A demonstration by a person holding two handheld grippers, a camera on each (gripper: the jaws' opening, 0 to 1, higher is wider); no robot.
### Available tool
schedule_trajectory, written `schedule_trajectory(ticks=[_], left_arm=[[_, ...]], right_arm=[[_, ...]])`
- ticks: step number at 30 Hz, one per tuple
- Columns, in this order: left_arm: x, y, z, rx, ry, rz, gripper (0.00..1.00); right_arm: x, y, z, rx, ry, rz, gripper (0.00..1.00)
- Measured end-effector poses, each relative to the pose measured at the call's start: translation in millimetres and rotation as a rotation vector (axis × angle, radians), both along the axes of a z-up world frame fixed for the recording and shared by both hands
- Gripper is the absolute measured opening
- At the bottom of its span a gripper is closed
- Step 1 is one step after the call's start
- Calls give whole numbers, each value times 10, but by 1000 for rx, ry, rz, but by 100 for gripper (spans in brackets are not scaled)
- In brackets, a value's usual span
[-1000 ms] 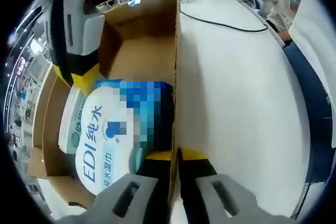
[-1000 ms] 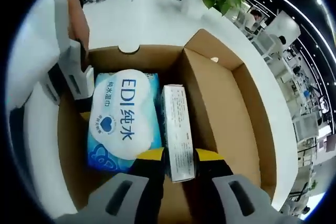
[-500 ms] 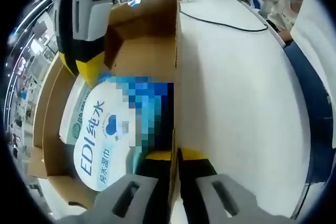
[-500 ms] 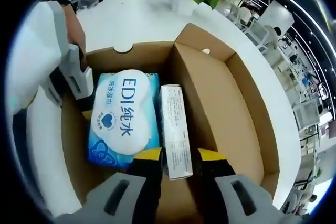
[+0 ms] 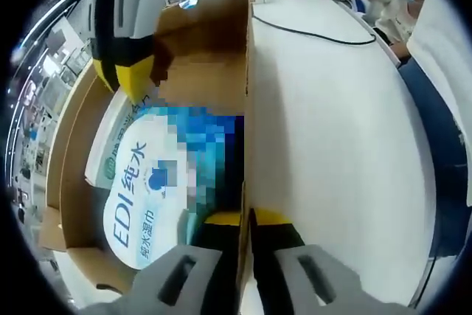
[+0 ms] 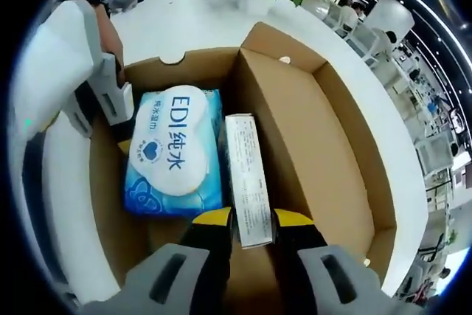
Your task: Operate the shoe box by opening the lid, removing the specified soft item, and placing it in the target area until the item is outside and the box remains undamaged.
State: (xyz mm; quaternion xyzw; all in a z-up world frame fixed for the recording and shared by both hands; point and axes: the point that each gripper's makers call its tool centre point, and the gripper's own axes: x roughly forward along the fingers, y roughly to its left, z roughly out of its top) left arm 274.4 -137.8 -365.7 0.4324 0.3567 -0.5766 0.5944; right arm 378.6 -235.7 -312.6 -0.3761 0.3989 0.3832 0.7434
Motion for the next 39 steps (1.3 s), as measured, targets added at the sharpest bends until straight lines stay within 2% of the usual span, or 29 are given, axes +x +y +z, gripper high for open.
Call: schedule_trajectory(ticks=[8,22,32,39], left_arm=[[-3,-1,3,0,-2,-1,2],[-10,6,-10,1,-4,-5,2],[-15,8,-11,1,-4,-4,2],[-16,7,-12,2,3,1,2]], right_arm=[[-104,-206,-5,15,7,-76,19],[-328,-591,-13,-7,12,-200,19],[-520,-721,-26,-7,25,-287,19],[-682,-736,-69,-16,35,-281,19]])
